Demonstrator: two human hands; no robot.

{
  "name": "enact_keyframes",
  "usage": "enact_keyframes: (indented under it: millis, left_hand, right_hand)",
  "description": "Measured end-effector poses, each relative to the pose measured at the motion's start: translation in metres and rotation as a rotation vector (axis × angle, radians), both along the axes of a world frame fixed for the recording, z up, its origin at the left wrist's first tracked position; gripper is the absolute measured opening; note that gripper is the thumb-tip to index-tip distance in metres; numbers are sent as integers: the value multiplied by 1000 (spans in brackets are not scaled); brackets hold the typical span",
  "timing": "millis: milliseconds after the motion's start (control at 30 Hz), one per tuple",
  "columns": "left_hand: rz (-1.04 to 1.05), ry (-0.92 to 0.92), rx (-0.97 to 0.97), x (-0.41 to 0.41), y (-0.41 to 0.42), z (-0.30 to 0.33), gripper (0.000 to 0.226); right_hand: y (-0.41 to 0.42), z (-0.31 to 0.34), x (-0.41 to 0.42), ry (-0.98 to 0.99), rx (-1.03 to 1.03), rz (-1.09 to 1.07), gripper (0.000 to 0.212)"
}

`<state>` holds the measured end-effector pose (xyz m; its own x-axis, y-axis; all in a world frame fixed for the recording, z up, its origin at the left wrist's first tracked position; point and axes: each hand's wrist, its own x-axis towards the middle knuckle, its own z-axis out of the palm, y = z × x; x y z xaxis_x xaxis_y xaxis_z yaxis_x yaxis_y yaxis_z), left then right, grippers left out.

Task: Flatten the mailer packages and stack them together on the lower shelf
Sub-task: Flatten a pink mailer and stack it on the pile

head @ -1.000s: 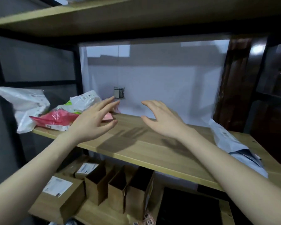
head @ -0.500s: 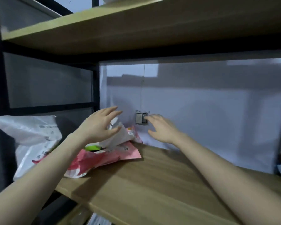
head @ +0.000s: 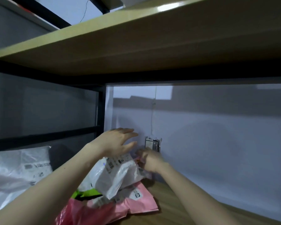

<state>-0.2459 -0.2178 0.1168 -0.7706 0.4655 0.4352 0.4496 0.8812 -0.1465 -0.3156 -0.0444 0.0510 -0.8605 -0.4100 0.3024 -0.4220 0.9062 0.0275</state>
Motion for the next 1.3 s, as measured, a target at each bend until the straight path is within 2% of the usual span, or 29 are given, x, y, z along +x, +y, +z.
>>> enact_keyframes:
  millis: [133, 200, 333, 400, 467, 633, 767, 1033, 1200, 1300]
  left_hand:
    - [-36, 3, 14, -2, -2, 3, 49]
    - [-48, 11, 20, -2, -5, 3, 49]
    - [-63, 17, 30, 2, -11, 3, 65]
    - [-67, 22, 34, 6, -10, 5, 62]
    - [-58, 23, 45, 9, -7, 8, 53]
    - [-71, 78, 63, 30, 16, 17, 50]
    - [-102, 120, 111, 49, 53, 24, 47]
    - [-228, -98, 264, 97, 138, 2, 90]
    - [-363, -432, 486, 136, 175, -36, 103]
    - [-411, -576, 611, 150, 193, -59, 95]
  right_hand:
    - [-12, -9, -14, -63, 47, 26, 40]
    - [-18, -11, -17, -24, 84, 23, 40]
    - [-21, -9, -14, 39, 139, 6, 37]
    - [-16, -5, -9, 64, 149, -31, 30]
    - [-4, 4, 0, 106, 72, -55, 25]
    - [42, 35, 31, 312, -19, -16, 26]
    - [83, 65, 80, 411, -108, -23, 14]
    - [154, 87, 179, 434, -435, -142, 19]
    - [193, 79, 244, 469, -644, -176, 17]
    - [217, 68, 279, 461, -723, -187, 17]
